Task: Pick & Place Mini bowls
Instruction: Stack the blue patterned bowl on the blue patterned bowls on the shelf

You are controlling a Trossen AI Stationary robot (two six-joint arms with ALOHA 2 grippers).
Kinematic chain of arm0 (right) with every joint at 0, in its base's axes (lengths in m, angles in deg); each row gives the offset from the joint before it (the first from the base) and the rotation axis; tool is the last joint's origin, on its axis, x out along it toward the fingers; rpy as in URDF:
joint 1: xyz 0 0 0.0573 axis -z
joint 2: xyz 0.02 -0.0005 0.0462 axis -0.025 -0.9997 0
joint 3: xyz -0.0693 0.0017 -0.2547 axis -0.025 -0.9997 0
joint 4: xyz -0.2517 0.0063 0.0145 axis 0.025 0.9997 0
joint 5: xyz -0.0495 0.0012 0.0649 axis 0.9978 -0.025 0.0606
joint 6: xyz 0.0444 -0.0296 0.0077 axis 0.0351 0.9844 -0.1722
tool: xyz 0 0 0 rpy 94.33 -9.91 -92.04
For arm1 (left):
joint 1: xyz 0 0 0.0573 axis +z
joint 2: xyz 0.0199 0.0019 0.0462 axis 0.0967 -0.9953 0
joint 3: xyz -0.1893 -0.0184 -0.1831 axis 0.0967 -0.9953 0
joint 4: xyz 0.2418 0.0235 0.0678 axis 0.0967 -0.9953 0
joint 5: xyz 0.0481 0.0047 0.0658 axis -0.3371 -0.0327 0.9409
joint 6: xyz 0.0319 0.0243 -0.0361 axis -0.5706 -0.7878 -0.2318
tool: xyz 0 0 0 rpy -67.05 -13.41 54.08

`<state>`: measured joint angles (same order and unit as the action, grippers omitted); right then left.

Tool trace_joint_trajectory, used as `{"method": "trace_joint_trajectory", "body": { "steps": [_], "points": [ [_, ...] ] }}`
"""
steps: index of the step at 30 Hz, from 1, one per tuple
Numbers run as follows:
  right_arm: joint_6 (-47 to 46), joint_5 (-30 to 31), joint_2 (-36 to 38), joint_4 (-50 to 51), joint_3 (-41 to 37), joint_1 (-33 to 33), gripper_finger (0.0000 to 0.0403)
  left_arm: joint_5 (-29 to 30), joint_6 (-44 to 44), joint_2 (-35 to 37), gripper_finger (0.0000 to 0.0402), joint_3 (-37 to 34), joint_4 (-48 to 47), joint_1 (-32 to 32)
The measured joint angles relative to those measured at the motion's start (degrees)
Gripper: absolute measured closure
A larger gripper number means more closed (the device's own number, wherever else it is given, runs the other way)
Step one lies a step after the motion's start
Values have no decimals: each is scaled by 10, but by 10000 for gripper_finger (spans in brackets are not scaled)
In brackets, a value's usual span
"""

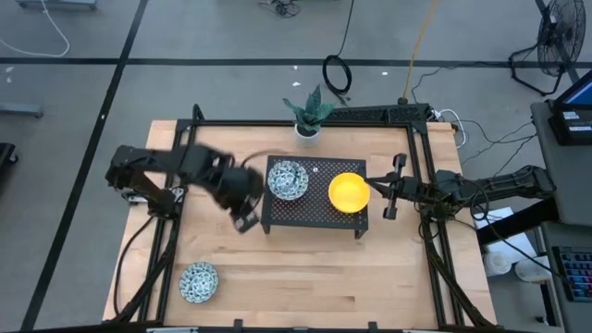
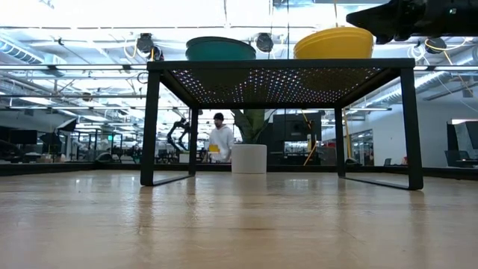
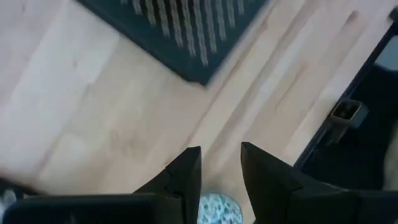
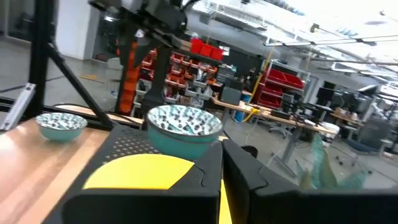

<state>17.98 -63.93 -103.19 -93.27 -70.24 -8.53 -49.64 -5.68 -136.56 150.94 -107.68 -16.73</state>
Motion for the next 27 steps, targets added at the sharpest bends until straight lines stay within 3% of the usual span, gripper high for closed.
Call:
{"method": "trace_joint_trajectory", "body": {
  "steps": [6, 11, 20, 23, 27],
  "points": [
    [-26, -44, 0, -4, 0, -1, 403, 83, 189, 0, 286, 0, 17, -118],
    [-53, -44, 0, 6, 0, -1, 403, 142, 350, -1, 286, 0, 17, -218],
    [-124, -94, 0, 17, 0, -1, 403, 255, 510, -54, 286, 0, 16, -347],
    [-137, -113, 0, 14, 0, -1, 403, 242, 610, -82, 286, 0, 7, -366],
    [-137, -119, 0, 13, 0, -1, 403, 133, 724, -124, 286, -4, -3, -384]
  ]
}}
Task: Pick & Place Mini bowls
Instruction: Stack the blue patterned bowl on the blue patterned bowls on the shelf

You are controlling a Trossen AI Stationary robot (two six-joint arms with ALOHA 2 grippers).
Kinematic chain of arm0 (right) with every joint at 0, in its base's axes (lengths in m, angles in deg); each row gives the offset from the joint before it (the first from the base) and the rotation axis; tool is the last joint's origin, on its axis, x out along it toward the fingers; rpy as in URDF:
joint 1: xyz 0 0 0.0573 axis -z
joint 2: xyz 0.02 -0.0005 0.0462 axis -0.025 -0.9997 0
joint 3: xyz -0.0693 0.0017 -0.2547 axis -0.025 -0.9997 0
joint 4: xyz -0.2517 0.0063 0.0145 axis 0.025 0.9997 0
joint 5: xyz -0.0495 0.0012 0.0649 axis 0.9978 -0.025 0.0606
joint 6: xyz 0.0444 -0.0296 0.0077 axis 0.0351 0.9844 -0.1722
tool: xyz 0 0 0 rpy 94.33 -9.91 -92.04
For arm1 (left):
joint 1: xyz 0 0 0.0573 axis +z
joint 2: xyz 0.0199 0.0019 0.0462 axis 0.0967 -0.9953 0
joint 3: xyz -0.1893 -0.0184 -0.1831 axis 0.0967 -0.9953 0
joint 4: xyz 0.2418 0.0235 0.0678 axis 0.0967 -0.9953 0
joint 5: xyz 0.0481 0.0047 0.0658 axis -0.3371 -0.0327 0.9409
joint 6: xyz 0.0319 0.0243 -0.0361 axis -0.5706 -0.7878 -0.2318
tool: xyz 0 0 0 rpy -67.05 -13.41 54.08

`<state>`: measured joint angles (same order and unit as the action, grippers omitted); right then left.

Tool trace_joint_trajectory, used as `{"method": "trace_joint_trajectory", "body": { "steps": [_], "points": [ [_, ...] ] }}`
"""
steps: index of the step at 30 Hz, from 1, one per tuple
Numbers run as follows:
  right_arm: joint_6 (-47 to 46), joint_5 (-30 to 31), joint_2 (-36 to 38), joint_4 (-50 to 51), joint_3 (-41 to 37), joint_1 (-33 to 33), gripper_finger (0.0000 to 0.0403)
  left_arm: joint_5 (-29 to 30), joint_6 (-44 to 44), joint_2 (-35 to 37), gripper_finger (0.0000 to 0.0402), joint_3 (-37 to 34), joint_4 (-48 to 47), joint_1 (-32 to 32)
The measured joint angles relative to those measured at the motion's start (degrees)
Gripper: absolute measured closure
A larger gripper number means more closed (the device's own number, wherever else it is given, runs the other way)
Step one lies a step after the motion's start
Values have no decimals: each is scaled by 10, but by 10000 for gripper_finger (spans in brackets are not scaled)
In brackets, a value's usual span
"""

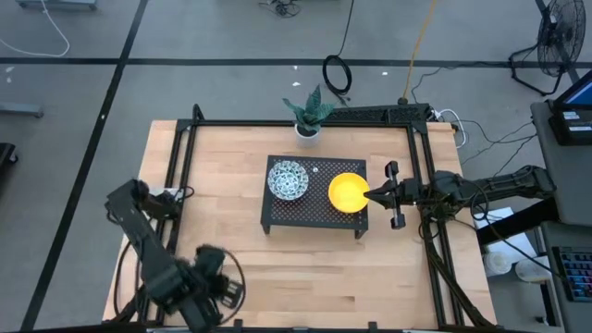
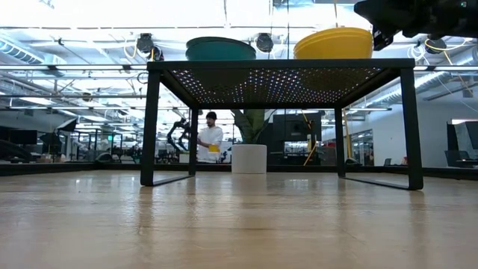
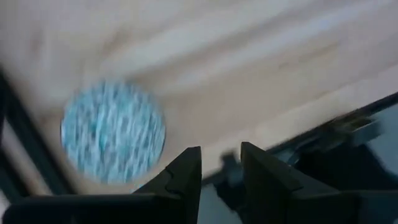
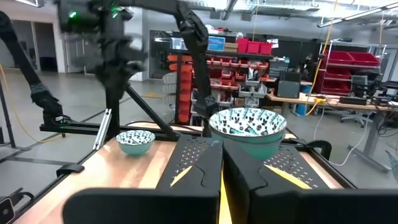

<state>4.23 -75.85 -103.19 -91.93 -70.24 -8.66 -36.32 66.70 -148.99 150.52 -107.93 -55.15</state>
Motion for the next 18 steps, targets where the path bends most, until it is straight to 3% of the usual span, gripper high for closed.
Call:
{"method": "trace_joint_trajectory", "body": {
  "steps": [4, 8, 18],
  "points": [
    [-9, 0, 0, 0, 0, 0, 403, -104, 113, -32, 286, -19, 3, -26],
    [-17, 0, 0, 0, 0, 0, 403, -205, 148, -52, 286, -51, 0, -41],
    [-28, 0, 0, 15, 0, 0, 403, -173, 108, -55, 286, -180, 56, -49]
  ]
}}
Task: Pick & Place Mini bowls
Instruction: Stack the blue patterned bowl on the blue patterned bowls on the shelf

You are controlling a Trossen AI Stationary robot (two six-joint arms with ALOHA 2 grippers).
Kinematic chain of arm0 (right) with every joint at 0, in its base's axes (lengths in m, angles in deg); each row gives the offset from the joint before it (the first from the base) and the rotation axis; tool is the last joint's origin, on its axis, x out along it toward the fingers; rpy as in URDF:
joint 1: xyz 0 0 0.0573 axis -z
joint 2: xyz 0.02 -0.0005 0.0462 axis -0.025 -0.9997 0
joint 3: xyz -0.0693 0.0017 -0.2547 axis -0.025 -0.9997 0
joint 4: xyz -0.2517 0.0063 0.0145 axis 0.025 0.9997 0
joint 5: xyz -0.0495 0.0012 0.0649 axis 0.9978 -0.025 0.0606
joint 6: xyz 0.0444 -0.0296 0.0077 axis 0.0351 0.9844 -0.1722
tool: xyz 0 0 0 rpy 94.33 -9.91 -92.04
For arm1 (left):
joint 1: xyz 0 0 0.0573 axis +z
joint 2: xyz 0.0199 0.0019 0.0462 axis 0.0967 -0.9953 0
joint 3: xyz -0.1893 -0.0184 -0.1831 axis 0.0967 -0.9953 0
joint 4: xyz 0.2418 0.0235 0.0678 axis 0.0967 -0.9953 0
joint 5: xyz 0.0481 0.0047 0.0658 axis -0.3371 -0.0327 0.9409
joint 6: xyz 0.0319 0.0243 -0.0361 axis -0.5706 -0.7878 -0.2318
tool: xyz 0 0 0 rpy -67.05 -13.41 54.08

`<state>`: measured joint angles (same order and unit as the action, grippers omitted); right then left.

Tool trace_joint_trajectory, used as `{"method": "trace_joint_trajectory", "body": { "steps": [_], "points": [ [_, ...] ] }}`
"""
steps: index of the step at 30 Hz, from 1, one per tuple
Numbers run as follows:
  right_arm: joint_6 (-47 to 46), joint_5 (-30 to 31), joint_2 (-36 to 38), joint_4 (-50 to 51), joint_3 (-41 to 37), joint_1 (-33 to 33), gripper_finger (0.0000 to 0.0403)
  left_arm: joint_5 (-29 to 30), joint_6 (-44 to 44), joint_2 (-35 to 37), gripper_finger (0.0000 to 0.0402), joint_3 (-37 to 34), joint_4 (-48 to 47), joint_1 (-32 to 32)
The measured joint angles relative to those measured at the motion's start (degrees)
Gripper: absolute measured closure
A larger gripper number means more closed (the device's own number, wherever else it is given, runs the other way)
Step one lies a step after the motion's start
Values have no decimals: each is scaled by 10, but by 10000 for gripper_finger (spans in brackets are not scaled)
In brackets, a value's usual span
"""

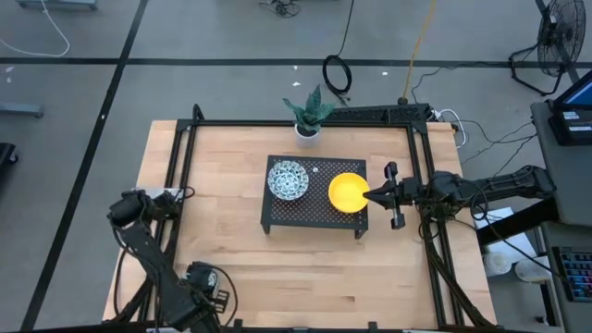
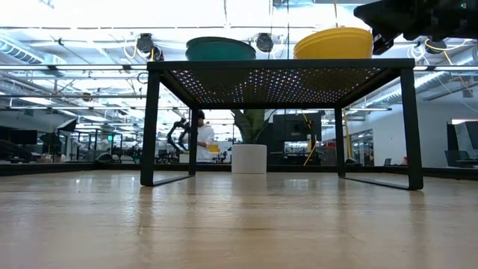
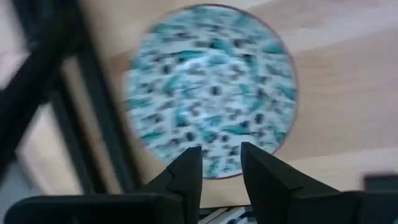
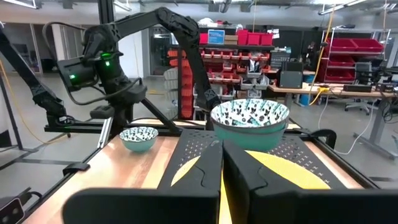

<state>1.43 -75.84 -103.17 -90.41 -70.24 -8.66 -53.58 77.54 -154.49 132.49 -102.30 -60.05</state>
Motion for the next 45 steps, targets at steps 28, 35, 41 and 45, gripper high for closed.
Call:
{"method": "trace_joint_trajectory", "body": {
  "steps": [28, 35, 41, 45],
  "points": [
    [-47, -1, 0, -24, -20, 0, 403, -113, 62, -8, 238, -48, 19, -32],
    [-60, -1, 0, -31, -22, 0, 403, -41, 47, -8, 264, -126, 132, -21],
    [-59, -1, 0, -37, -22, 0, 403, 45, 17, -8, 274, -144, 161, -10],
    [-58, -1, 0, -41, -22, 0, 403, 95, -14, -8, 273, -144, 162, 2]
  ]
}}
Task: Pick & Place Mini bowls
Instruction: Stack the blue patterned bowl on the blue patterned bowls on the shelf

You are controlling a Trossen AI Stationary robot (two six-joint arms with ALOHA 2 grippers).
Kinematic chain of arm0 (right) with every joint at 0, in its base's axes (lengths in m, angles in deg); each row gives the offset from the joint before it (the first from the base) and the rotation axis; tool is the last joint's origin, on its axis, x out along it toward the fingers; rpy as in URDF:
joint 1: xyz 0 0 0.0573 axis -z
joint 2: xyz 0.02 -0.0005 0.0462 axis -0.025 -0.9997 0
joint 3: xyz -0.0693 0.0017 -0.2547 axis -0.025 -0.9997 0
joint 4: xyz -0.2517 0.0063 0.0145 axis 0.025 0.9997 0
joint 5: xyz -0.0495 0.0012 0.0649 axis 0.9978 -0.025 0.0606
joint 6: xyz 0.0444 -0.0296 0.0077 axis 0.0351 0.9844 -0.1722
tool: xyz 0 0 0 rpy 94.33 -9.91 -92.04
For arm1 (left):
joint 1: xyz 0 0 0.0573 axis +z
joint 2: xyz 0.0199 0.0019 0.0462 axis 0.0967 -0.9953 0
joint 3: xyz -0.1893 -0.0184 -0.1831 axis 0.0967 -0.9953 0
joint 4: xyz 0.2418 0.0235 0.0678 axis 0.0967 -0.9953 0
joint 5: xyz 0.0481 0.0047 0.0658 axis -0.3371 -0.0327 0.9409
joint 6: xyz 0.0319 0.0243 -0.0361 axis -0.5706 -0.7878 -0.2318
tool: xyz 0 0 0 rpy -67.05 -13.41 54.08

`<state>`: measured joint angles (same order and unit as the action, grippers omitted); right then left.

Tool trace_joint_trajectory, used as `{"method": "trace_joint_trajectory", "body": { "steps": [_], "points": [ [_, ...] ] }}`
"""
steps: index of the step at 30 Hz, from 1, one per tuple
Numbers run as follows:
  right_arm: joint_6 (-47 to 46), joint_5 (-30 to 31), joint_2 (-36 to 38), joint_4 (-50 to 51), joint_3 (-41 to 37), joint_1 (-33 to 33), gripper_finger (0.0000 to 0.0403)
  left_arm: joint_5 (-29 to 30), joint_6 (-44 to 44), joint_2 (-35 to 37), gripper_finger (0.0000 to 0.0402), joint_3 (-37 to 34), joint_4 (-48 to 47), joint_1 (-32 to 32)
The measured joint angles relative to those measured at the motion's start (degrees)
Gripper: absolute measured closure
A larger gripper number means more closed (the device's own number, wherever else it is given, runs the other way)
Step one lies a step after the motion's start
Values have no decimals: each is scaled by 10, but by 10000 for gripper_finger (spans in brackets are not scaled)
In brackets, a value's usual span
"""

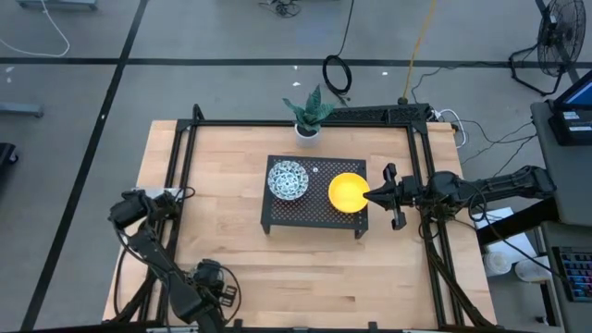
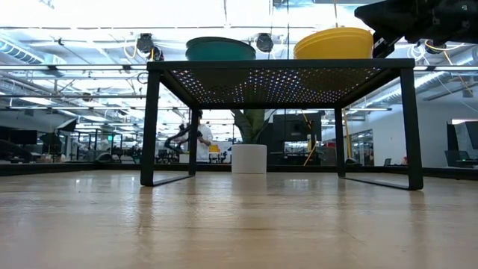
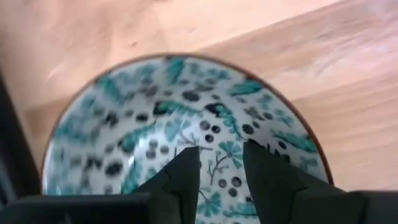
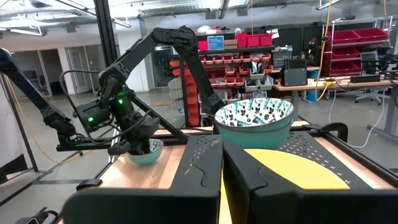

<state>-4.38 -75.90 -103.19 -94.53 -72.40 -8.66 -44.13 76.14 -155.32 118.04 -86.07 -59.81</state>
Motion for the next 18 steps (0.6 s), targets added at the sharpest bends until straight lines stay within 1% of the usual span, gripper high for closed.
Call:
{"method": "trace_joint_trajectory", "body": {
  "steps": [3, 9, 11, 18],
  "points": [
    [-1, 0, 0, 0, 0, 0, 403, 24, -31, 0, 275, 0, 0, 12],
    [-1, 0, 0, 0, 0, 0, 403, 117, -96, 0, 273, 0, -10, 41],
    [-1, 0, 0, 0, 0, 0, 403, 138, -118, 0, 275, 0, -18, 54],
    [3, 0, 0, 0, 0, 0, 403, 159, -221, 3, 290, 0, -16, 117]
  ]
}}
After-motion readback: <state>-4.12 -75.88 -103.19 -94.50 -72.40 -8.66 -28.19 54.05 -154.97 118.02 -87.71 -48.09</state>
